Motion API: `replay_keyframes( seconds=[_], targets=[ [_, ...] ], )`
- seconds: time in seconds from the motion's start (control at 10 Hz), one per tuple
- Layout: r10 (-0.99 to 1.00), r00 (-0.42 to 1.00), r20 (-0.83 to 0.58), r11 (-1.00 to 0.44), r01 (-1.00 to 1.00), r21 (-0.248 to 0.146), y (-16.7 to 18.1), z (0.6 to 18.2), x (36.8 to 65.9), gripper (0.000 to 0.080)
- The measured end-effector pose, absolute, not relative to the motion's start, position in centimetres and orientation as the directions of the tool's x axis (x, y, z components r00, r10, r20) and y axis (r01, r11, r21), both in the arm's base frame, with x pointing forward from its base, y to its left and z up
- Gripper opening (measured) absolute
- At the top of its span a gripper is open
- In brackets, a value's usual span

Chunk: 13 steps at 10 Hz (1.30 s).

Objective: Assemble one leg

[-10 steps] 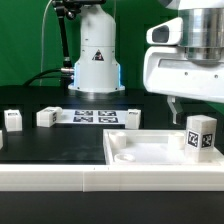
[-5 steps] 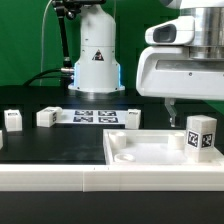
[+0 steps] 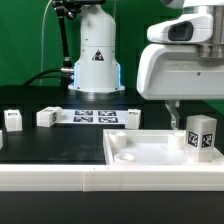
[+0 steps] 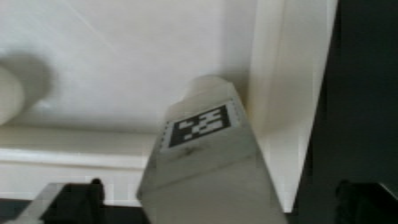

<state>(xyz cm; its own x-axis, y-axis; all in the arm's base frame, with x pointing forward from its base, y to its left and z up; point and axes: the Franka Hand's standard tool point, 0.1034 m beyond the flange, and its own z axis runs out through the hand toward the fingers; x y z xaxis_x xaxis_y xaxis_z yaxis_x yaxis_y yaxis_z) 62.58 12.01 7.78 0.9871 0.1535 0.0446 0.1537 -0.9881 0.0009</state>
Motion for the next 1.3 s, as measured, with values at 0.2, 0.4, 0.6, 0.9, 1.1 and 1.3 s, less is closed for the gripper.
replay_keyframes(
  seconds=[0.2,0.4,0.6,0.9,1.1,1.3],
  targets=[
    [0.21,0.977,0.044,-0.978,0.21,0.003,11.97,7.77,62.58,0.0649],
    [0.208,0.977,0.044,-0.978,0.208,0.003,11.96,7.77,62.58,0.0377],
    [0.185,0.982,0.045,-0.983,0.185,0.001,11.97,7.76,62.58,0.029],
    [0.036,0.998,0.043,-0.999,0.037,-0.019,11.84,7.75,62.59,0.029],
    [-0.198,0.98,0.031,-0.979,-0.196,-0.06,11.67,7.74,62.55,0.029],
    [-0.378,0.926,0.016,-0.924,-0.376,-0.072,11.64,7.73,62.56,0.029]
  ],
)
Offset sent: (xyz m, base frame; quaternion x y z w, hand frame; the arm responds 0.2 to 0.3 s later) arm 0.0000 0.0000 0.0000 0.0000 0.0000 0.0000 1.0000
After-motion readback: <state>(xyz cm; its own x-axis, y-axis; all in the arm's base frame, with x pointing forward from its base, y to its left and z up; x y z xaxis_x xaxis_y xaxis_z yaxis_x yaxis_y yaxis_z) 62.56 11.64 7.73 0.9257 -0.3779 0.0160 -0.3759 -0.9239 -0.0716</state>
